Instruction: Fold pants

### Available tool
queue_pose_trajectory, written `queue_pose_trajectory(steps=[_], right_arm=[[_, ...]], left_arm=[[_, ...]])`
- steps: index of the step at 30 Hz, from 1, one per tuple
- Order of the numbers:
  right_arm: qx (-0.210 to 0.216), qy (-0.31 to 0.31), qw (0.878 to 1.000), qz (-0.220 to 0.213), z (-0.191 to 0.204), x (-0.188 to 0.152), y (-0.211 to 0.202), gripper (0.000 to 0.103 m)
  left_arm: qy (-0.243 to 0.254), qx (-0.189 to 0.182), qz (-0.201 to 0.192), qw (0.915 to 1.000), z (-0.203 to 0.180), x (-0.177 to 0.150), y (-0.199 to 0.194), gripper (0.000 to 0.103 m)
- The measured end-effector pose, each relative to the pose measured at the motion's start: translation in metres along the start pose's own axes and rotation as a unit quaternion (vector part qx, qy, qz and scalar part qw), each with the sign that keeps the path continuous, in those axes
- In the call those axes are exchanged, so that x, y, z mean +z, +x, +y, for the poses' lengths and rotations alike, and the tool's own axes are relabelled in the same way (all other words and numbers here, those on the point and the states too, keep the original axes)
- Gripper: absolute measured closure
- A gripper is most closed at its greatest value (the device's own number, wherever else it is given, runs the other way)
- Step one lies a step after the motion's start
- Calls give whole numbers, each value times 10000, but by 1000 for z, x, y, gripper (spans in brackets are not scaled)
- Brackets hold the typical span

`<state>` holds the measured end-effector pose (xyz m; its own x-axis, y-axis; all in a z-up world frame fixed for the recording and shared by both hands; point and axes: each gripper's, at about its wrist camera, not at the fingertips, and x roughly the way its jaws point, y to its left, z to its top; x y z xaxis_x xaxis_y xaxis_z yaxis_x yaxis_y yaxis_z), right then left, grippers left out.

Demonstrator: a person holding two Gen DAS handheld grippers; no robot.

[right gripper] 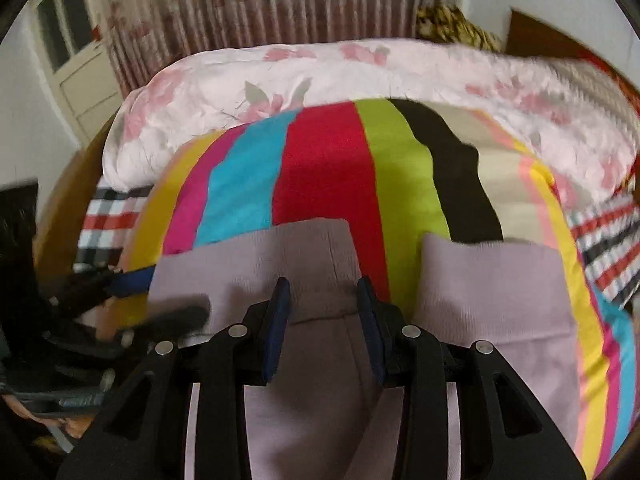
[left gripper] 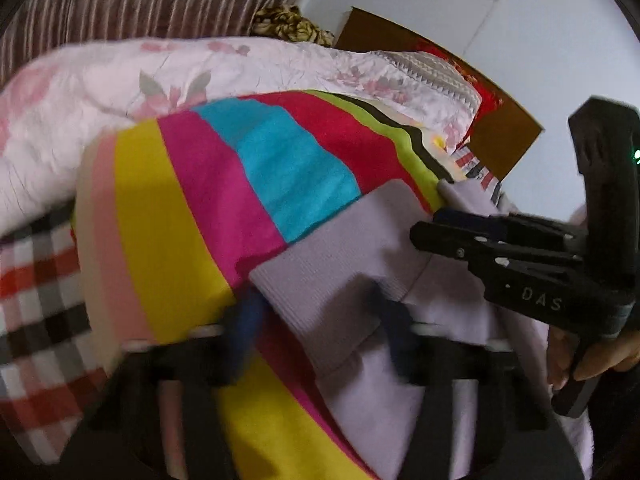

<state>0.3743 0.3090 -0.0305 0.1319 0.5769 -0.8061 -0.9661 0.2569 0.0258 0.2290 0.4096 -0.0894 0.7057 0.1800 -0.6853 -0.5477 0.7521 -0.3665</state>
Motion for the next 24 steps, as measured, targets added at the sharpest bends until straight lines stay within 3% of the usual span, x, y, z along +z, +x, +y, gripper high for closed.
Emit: queue_pose_trajectory(steps=[1,2,5,7,9,10,11,12,13,14,15,17,19,20,24], right_arm=[[-146,-43,9999,-59,1,-1,-2,98],[-69,-24,9999,-98,2,1,-1,101],[-185,268,9991,-275,0,10,-2,101],[-71,664,9974,-254,-10,17,-4,100],[166,879,9957,-228,-19,11,-20,94],[179,870,9958,-227,-22,0,-40,89],[75,805,9963,-279,-23,-15,-62,64],[-36,745,9965,-386,-21,-29,-81,30],[-228,647,9960,-571,-19,-53,-110,20],[-450,567,9954,-628,-15,-75,-132,19],[-796,506,9939,-572,-9,-105,-156,24],[-1165,553,9908,-407,4,-147,-183,36],[-1382,611,9880,-317,31,-188,-208,38],[-1484,551,9870,-269,47,-203,-215,42],[-1936,88,9810,-6,95,-231,-211,57]], left_arm=[[15,-73,27,10000,3,-2,0,94],[57,-68,1,10000,3,-1,0,97],[133,49,-138,9998,0,5,-3,98],[-46,98,-23,9999,4,10,2,98],[-223,178,156,9995,10,13,5,83],[-254,484,32,9985,14,14,-3,60],[-280,818,-123,9962,17,14,-12,30],[-302,1123,-329,9927,22,13,-22,21],[-325,1270,-575,9897,28,12,-37,18],[-352,1175,-641,9904,30,11,-46,17],[-422,916,-621,9930,34,10,-53,17],[-667,219,-473,9964,38,5,-64,15],[-726,-374,-261,9963,29,-3,-70,14],[-630,-802,-37,9948,15,-11,-71,14],[-117,-1833,560,9814,-40,-34,-69,13]])
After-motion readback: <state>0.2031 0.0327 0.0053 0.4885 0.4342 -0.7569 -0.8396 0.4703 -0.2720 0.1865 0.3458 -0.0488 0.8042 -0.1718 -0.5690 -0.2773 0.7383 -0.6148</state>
